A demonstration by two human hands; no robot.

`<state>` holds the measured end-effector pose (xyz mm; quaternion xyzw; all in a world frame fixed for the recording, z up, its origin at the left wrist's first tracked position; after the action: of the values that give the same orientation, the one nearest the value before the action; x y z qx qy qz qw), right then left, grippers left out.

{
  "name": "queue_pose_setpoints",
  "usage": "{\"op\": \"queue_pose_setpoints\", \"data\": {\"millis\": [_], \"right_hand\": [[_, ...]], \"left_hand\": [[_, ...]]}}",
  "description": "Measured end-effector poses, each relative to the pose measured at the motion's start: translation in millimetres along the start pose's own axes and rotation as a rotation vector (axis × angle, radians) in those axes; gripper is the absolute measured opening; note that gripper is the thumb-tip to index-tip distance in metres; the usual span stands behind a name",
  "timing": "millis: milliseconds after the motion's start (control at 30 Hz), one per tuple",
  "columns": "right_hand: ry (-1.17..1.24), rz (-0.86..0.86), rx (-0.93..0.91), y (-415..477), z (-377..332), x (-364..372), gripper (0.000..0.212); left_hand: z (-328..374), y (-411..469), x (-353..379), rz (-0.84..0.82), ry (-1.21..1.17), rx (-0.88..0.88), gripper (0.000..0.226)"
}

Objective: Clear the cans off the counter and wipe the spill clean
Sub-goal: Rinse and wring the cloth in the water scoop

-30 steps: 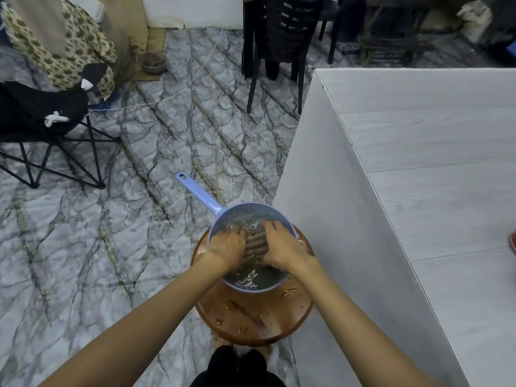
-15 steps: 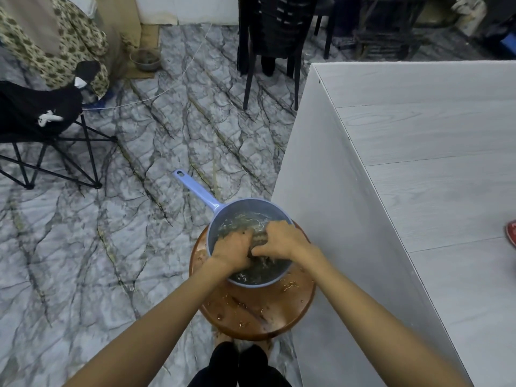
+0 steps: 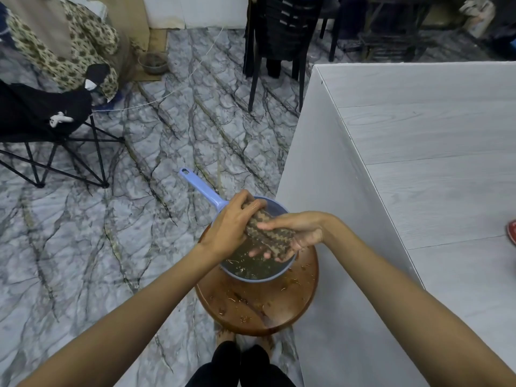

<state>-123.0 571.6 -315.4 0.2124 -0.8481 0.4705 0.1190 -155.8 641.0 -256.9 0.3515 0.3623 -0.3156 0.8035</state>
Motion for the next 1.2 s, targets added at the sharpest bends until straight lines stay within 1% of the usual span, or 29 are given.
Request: {"op": "queue_pose_setpoints", "data": {"millis": [33, 67, 100, 167, 200, 300, 333, 400, 433, 467, 500, 567, 600, 767, 867, 933, 967, 1033, 1067, 1100, 1133, 1167, 1200], "right_hand": [[-0.07, 0.007, 0.037, 0, 1, 0, 0.035], [-0.136, 0.046, 0.069, 2, 3, -3, 0.023], [-0.204, 0.119, 0.094, 3, 3, -9, 0.013], [-0.389, 0.329, 0.102, 5, -4, -27, 0.021], [-0.525, 0.432, 0.091, 5, -11, -33, 0.023], [-1.12, 0.683, 0.036, -1, -40, -33, 0.021], [-1.261, 0.747, 0.013, -5, -48, -29, 0.026], [-1.409, 0.842, -0.051, -10, -61, -24, 0.032], [-1.471, 0.87, -0.095, -12, -66, -21, 0.027], [-1.527, 0.893, -0.13, -12, -72, -20, 0.017], [-1.567, 0.913, -0.159, -12, -76, -19, 0.007], [-1.628, 0.94, -0.183, -10, -80, -17, 0.015], [-1.643, 0.944, -0.194, -8, -81, -17, 0.018], [-1.723, 0.924, -0.24, 3, -84, -13, 0.022], [-1.777, 0.911, -0.263, 6, -84, -8, 0.023], [-1.792, 0.902, -0.262, 8, -82, -6, 0.026], [-1.79, 0.896, -0.258, 9, -81, -7, 0.026], [-1.783, 0.895, -0.256, 9, -81, -10, 0.026], [-1.769, 0.896, -0.253, 7, -83, -13, 0.027], [-1.743, 0.888, -0.238, 5, -83, -17, 0.03], [-1.696, 0.864, -0.207, 3, -82, -23, 0.034], [-1.63, 0.826, -0.172, 2, -78, -27, 0.04], [-1.562, 0.785, -0.14, 2, -74, -29, 0.045]], "left_hand": [[-3, -1, 4, -0.028, 0.034, 0.01, 0.055], [-6, -2, 10, -0.072, 0.071, 0.013, 0.058], [-11, -3, 16, -0.128, 0.102, 0.004, 0.061], [-21, -5, 26, -0.23, 0.155, -0.063, 0.064], [-25, -7, 30, -0.286, 0.175, -0.105, 0.064], [-37, -11, 43, -0.423, 0.191, -0.229, 0.061], [-38, -12, 45, -0.444, 0.18, -0.272, 0.058], [-43, -15, 45, -0.432, 0.129, -0.379, 0.054], [-46, -17, 44, -0.404, 0.091, -0.439, 0.051], [-47, -18, 43, -0.377, 0.049, -0.5, 0.047], [-49, -20, 42, -0.354, 0.006, -0.552, 0.039], [-51, -23, 42, -0.331, -0.105, -0.639, 0.014], [-52, -24, 42, -0.321, -0.179, -0.676, 0.008], [-49, -43, 51, -0.294, -0.681, -0.932, 0.013], [-47, -59, 59, -0.346, -0.84, -1.071, 0.005], [-46, -63, 62, -0.37, -0.889, -1.11, 0.011], [-44, -66, 64, -0.377, -0.905, -1.124, 0.013], [-38, -66, 67, -0.404, -0.939, -1.109, 0.01], [-34, -64, 70, -0.443, -0.937, -1.066, 0.016], [-30, -62, 72, -0.503, -0.901, -1.005, 0.027], [-29, -59, 73, -0.569, -0.795, -0.932, 0.04], [-31, -56, 71, -0.62, -0.614, -0.854, 0.05], [-37, -52, 64, -0.633, -0.385, -0.777, 0.054]]}}
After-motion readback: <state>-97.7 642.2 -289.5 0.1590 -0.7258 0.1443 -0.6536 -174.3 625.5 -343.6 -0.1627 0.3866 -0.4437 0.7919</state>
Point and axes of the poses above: each hand's wrist, its own y-axis towards the middle knuckle, its own x-axis out of the palm, z = x × y, the point moved 10 cm from there along y, towards the middle knuckle, and after that the axes turned 2 degrees about z, right-handed, at the moved point
